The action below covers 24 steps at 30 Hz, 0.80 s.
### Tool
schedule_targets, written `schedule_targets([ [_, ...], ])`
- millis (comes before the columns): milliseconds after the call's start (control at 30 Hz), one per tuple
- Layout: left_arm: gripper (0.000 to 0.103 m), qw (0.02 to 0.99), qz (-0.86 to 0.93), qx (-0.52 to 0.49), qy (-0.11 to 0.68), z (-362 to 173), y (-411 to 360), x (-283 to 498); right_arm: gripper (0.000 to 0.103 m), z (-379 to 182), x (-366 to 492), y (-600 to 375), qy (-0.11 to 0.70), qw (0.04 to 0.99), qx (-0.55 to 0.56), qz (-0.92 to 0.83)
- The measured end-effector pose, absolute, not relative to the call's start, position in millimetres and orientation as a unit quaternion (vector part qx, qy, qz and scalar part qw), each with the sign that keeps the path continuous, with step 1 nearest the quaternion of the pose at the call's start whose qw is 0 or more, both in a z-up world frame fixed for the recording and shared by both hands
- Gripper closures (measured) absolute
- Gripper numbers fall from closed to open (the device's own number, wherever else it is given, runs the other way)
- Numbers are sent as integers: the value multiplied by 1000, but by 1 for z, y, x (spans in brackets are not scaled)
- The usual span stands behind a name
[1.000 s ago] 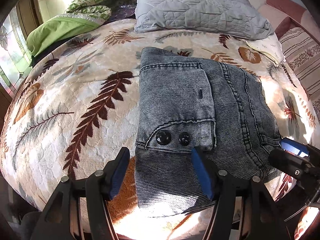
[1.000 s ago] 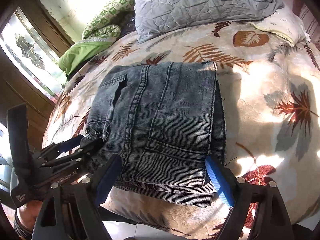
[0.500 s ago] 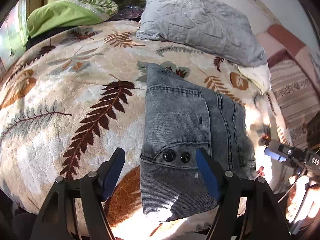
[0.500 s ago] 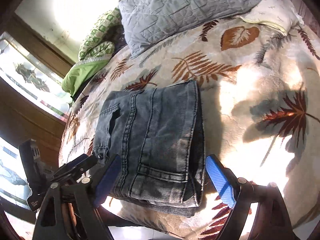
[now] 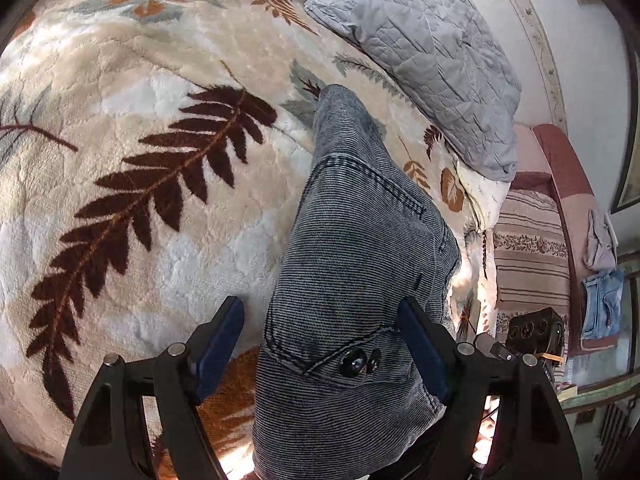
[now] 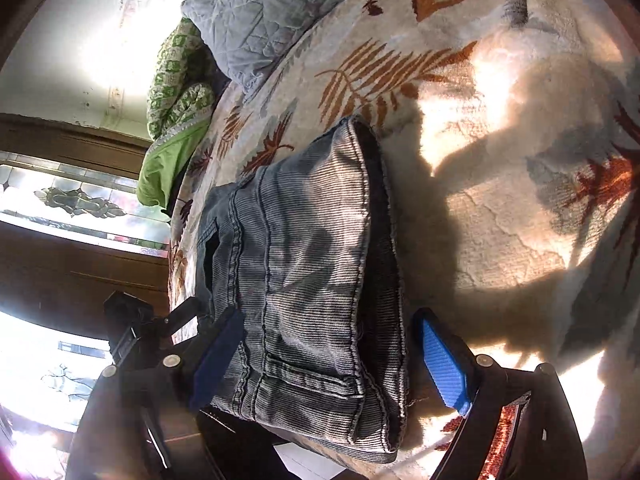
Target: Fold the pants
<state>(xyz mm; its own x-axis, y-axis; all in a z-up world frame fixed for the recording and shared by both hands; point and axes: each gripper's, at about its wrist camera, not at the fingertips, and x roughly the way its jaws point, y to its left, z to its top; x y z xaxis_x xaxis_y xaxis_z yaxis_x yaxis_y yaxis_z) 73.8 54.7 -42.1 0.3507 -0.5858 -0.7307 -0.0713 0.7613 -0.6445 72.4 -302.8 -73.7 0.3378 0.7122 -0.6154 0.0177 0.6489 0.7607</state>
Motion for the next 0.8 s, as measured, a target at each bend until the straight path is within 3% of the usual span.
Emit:
schedule_targets([
  [233, 24, 755, -173, -292, 560, -47, 47, 84, 15, -90, 73, -316, 512, 718, 410, 235],
  [467, 23, 792, -175, -257, 526, -26, 38, 76, 14, -68, 66, -305, 486, 729, 403, 267],
  [600, 23, 784, -152, -251, 547, -43, 42, 79, 15, -75, 64, -311, 512, 754, 363, 194],
  [800, 23, 842, -122, -206, 483, -6, 54, 51, 15, -28, 34, -314, 447, 814, 320, 188],
])
